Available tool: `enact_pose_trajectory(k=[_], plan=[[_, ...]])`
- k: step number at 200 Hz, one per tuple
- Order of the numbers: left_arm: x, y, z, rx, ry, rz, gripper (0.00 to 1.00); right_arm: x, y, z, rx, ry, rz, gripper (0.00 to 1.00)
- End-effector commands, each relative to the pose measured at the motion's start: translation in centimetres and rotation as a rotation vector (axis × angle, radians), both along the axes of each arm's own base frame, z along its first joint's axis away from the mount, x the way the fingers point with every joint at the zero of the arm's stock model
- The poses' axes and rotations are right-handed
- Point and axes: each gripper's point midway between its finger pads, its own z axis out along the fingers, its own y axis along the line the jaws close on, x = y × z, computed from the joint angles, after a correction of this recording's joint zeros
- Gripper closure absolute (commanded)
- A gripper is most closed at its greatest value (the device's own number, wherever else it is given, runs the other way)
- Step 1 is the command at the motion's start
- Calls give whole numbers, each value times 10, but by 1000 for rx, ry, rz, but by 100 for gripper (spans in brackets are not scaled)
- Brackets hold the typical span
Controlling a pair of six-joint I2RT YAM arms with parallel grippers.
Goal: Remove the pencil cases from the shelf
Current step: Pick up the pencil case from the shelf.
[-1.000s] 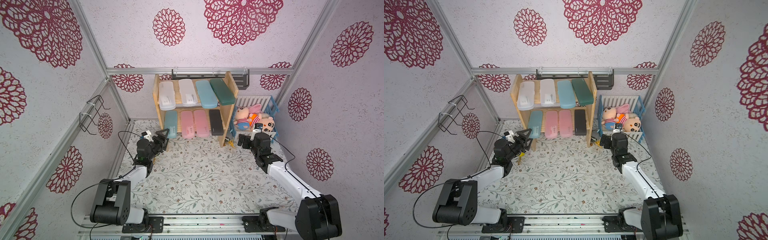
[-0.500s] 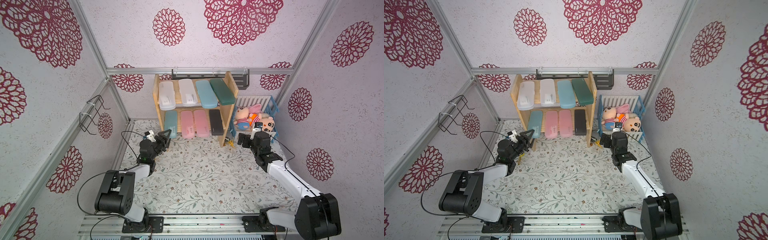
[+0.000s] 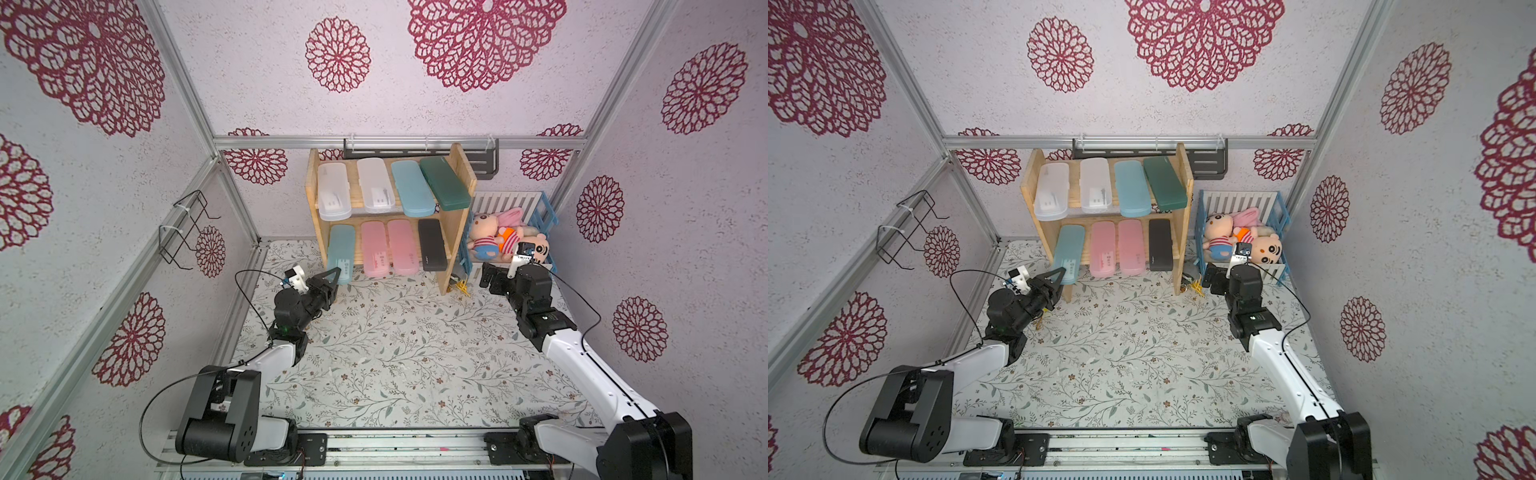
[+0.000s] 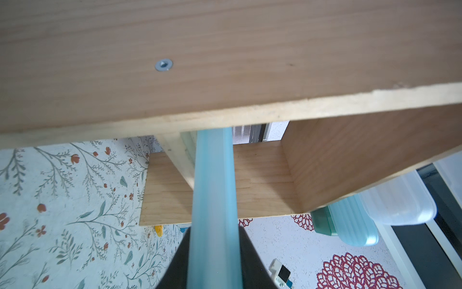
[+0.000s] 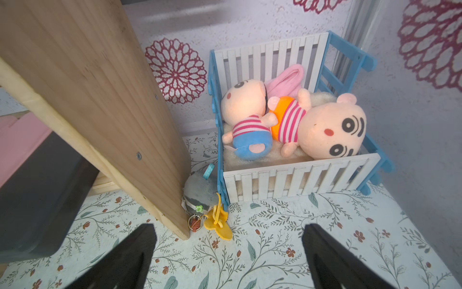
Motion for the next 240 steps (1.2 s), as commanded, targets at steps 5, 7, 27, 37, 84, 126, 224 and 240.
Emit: enact_pose_trajectory(k=[5,7,27,37,84,126,224,240], plan=[[-17,6,6,109,-53,40,100,-13,12,20,47,-49,32,2],[-19,6,5,120,-51,41,100,-14,13,21,51,-52,35,2],[-43,13,-9,248,-34,86,100,-27,32,21,139,-76,78,1],[-57,21,-18,346,1,123,100,-37,49,19,208,-87,118,1],[-123,64,-19,624,-27,292,100,-81,117,13,368,-115,236,1],[-162,79,7,641,-195,373,100,-103,186,26,540,-86,430,1],[-167,64,35,797,-437,345,100,-110,348,83,713,0,683,1],[-171,58,38,822,-482,318,100,-107,376,82,733,35,701,1]])
